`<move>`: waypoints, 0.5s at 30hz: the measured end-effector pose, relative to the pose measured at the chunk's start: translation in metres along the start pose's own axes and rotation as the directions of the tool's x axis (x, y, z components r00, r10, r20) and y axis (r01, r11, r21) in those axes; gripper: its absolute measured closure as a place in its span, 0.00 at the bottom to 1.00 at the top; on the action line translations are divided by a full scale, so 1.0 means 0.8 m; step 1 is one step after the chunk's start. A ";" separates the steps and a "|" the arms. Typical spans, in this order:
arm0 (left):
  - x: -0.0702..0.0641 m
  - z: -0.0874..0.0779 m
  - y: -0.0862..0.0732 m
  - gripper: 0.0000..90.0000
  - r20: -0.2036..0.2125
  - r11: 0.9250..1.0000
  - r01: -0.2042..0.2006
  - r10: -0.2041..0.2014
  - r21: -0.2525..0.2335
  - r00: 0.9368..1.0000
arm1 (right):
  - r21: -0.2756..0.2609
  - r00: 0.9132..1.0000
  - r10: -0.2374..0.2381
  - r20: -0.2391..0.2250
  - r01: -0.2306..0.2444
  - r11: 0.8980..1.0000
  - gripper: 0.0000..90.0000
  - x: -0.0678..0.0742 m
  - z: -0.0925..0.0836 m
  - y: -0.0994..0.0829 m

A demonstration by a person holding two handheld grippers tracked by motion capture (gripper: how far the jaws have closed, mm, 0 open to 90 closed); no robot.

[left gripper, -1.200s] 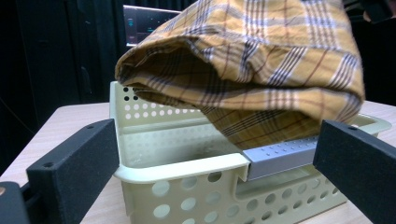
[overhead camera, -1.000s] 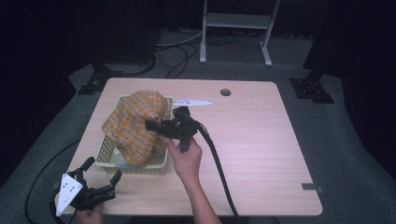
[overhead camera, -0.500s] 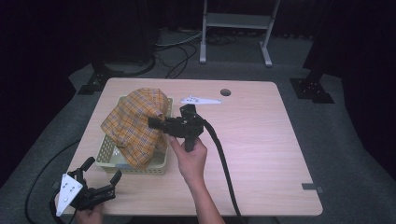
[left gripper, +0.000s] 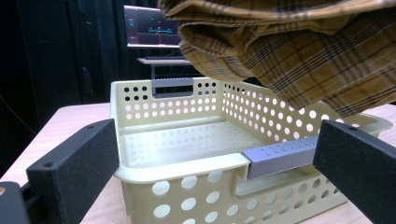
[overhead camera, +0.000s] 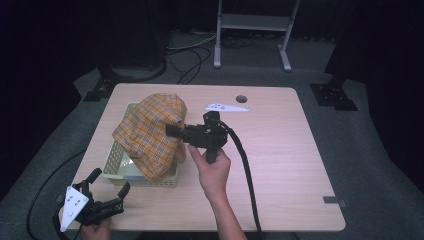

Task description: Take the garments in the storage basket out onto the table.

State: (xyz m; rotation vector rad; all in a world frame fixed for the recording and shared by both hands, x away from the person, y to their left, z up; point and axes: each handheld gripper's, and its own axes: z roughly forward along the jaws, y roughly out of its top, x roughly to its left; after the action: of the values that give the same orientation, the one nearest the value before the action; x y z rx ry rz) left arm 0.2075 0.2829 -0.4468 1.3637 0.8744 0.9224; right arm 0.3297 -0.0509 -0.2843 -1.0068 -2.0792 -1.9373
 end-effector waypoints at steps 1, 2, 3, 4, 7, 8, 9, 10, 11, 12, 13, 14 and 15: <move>0.000 0.000 0.000 0.00 0.000 1.000 0.000 0.000 0.000 1.000 | -0.002 1.000 -0.001 0.001 0.001 1.000 0.81 0.000 -0.002 0.000; 0.000 0.000 0.000 0.00 0.000 1.000 0.000 0.000 0.000 1.000 | -0.004 1.000 -0.004 0.001 0.004 1.000 0.81 0.001 -0.004 0.001; 0.000 0.000 0.000 0.00 0.000 1.000 0.000 0.000 0.000 1.000 | -0.003 1.000 -0.002 0.002 0.002 1.000 0.81 0.001 -0.007 0.002; 0.000 0.000 0.000 0.00 0.000 1.000 0.000 0.000 0.000 1.000 | -0.008 1.000 -0.004 0.005 0.004 1.000 0.81 0.001 -0.010 0.002; 0.000 0.000 0.000 0.00 0.000 1.000 0.000 0.000 0.000 1.000 | -0.012 1.000 -0.005 0.005 0.005 1.000 0.81 0.001 -0.017 0.003; 0.000 0.000 0.000 0.00 0.000 1.000 0.000 0.000 0.000 1.000 | -0.016 1.000 -0.001 0.004 0.001 1.000 0.81 0.000 -0.020 0.003; 0.000 0.000 0.000 0.00 0.000 1.000 0.000 0.000 0.000 1.000 | -0.021 1.000 0.001 0.001 -0.001 1.000 0.81 0.000 -0.022 0.003; 0.000 0.000 0.000 0.00 0.000 1.000 0.000 0.000 0.000 1.000 | -0.023 1.000 0.001 -0.001 -0.001 1.000 0.81 0.000 -0.024 0.003; 0.000 0.000 0.000 0.00 -0.001 1.000 0.000 0.000 0.000 1.000 | -0.024 1.000 -0.001 -0.002 0.001 1.000 0.81 0.000 -0.026 0.004; 0.000 0.000 0.000 0.00 0.000 1.000 0.000 0.000 0.000 1.000 | -0.026 1.000 -0.001 -0.002 0.001 1.000 0.81 0.001 -0.028 0.004; 0.000 0.000 0.000 0.00 0.000 1.000 0.000 0.000 0.000 1.000 | -0.029 1.000 -0.001 -0.002 0.001 1.000 0.81 0.001 -0.030 0.004; 0.000 0.000 0.000 0.00 0.000 1.000 0.000 0.000 0.000 1.000 | -0.031 1.000 0.001 -0.003 -0.001 1.000 0.81 0.002 -0.032 0.004; 0.000 0.000 0.000 0.00 0.000 1.000 0.000 0.000 0.000 1.000 | -0.032 1.000 -0.005 0.000 0.005 0.999 0.81 0.002 -0.033 0.004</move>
State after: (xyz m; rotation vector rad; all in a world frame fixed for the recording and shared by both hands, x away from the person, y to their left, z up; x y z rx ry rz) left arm 0.2075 0.2829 -0.4468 1.3636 0.8748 0.9225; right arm 0.3214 -0.0752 -0.2761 -1.0090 -2.0582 -1.9793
